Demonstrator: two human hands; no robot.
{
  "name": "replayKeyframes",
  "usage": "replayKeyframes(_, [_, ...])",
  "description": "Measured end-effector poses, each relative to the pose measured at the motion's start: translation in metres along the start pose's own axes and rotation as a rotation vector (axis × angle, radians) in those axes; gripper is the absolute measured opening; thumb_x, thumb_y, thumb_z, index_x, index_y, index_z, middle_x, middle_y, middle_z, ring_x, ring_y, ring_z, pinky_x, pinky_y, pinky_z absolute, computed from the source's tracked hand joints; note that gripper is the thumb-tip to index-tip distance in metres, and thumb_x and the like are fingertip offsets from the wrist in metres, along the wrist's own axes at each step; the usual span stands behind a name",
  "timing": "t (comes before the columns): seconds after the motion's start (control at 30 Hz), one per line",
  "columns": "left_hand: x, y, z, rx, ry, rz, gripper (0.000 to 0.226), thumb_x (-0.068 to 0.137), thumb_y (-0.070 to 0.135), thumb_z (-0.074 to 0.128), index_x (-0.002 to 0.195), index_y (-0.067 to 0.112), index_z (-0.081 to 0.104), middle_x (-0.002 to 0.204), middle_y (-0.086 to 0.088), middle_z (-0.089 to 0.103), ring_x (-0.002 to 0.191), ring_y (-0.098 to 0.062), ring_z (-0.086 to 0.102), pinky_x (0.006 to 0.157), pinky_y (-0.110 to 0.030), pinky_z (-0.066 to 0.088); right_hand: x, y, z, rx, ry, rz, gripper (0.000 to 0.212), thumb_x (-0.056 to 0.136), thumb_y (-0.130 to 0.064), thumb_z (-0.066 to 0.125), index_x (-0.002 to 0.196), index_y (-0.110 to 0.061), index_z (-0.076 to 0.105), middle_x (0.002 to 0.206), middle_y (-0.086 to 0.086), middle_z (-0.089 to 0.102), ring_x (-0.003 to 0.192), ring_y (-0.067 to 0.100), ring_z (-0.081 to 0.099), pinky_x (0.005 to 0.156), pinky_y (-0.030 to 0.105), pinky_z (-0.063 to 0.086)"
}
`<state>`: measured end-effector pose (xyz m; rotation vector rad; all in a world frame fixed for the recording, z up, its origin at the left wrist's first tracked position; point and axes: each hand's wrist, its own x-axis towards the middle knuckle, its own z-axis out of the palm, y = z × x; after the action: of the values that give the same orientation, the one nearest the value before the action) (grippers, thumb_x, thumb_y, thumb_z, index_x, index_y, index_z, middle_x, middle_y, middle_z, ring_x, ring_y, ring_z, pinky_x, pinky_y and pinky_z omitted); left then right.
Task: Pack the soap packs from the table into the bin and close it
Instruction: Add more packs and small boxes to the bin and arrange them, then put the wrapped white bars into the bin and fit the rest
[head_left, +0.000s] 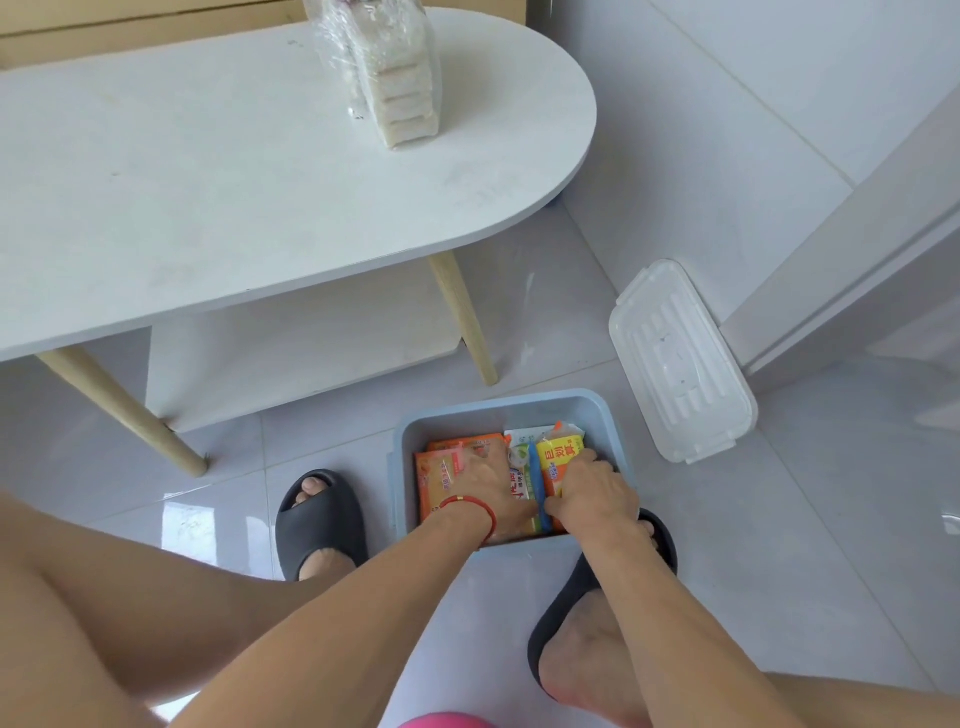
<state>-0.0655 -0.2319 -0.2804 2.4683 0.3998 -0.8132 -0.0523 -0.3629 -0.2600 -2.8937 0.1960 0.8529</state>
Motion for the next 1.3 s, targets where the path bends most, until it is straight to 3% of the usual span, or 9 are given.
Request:
replayKeyframes(0.17, [-0.004,-0.007,0.001,-0.064,0.018,0.099,0.091,0.079,0.039,0.077,0.150,0.034,0.020,0.144,-0.010,0.040,0.124,-0.030,0.054,0.101,-0.042,0.051,-0.002,0.005,-0.002,0.081,-0.062,-0.037,0.092,0.092,-0.037,0.073,0.156,-0.003,0.016,0.143,0.017,0.053,0.128,0.031,0.058,0.106,0.041,0.050])
replayKeyframes(0.33, [-0.016,-0.009,0.004,-0.321,0.082,0.139,0.088,0.077,0.027,0.079,0.147,0.032,0.026,0.131,-0.006,0.058,0.115,-0.026,0.062,0.097,-0.038,0.054,-0.007,-0.006,-0.015,0.038,0.095,0.017,0.045,0.095,-0.028,0.069,0.134,-0.011,0.054,0.128,0.012,0.058,0.116,0.029,0.060,0.090,0.040,0.054])
replayKeyframes(0.53, [-0.015,-0.024,-0.003,-0.382,-0.070,0.159,0.093,0.082,0.017,0.077,0.154,0.030,0.021,0.136,0.000,0.057,0.109,-0.016,0.058,0.085,-0.019,0.045,-0.014,-0.010,-0.005,-0.077,0.091,-0.125,0.071,0.092,-0.032,0.072,0.149,-0.012,0.035,0.146,0.014,0.036,0.132,0.030,0.040,0.106,0.040,0.049])
replayKeyframes(0.73, [-0.020,-0.029,0.004,-0.483,-0.229,0.111,0.101,0.082,0.003,0.071,0.156,0.031,0.008,0.142,-0.007,0.054,0.123,-0.027,0.058,0.105,-0.039,0.049,-0.017,-0.023,0.002,-0.094,0.099,-0.112,0.081,0.089,-0.036,0.070,0.154,-0.011,0.028,0.150,0.018,0.033,0.135,0.034,0.037,0.102,0.042,0.050])
replayKeyframes(0.83, [-0.024,-0.031,-0.012,-0.459,-0.297,0.171,0.086,0.083,-0.005,0.062,0.152,0.032,0.026,0.141,-0.005,0.055,0.126,-0.030,0.056,0.104,-0.046,0.050,-0.019,-0.024,-0.009,-0.072,0.058,-0.076,0.069,0.092,-0.039,0.067,0.149,-0.012,0.037,0.146,0.017,0.041,0.132,0.034,0.042,0.101,0.043,0.050])
replayKeyframes(0.97, [-0.045,-0.019,-0.087,-0.297,0.140,0.277,0.050,0.087,0.009,0.054,0.135,0.024,0.054,0.117,-0.004,0.070,0.103,-0.023,0.067,0.086,-0.024,0.052,-0.025,-0.052,-0.073,0.190,0.234,-0.202,0.022,0.095,-0.033,0.061,0.109,-0.017,0.069,0.109,0.005,0.072,0.099,0.027,0.066,0.079,0.037,0.055])
replayKeyframes(1.1, [-0.078,0.002,-0.187,-0.398,0.584,0.522,0.032,0.080,0.001,0.053,0.101,0.017,0.071,0.081,0.004,0.074,0.072,-0.012,0.067,0.075,-0.025,0.055,-0.057,-0.105,-0.162,0.661,0.653,-0.490,0.012,0.089,-0.027,0.060,0.089,-0.023,0.072,0.078,-0.012,0.071,0.074,0.013,0.067,0.070,0.032,0.054])
replayKeyframes(1.2, [-0.097,0.008,-0.251,-0.367,0.803,0.631,0.026,0.077,0.002,0.053,0.090,0.015,0.072,0.075,0.003,0.072,0.065,-0.014,0.065,0.069,-0.025,0.053,-0.062,-0.146,-0.218,0.821,0.874,-0.655,0.023,0.085,-0.027,0.063,0.105,-0.016,0.067,0.097,-0.004,0.069,0.085,0.013,0.064,0.080,0.030,0.051])
replayKeyframes(1.3, [-0.100,-0.002,-0.291,-0.271,0.793,0.548,0.025,0.081,0.003,0.053,0.095,0.014,0.071,0.085,0.002,0.072,0.073,-0.017,0.065,0.076,-0.028,0.053,-0.040,-0.196,-0.264,0.676,0.772,-0.644,0.068,0.084,-0.040,0.069,0.142,-0.016,0.043,0.135,0.009,0.048,0.121,0.028,0.049,0.098,0.035,0.043])
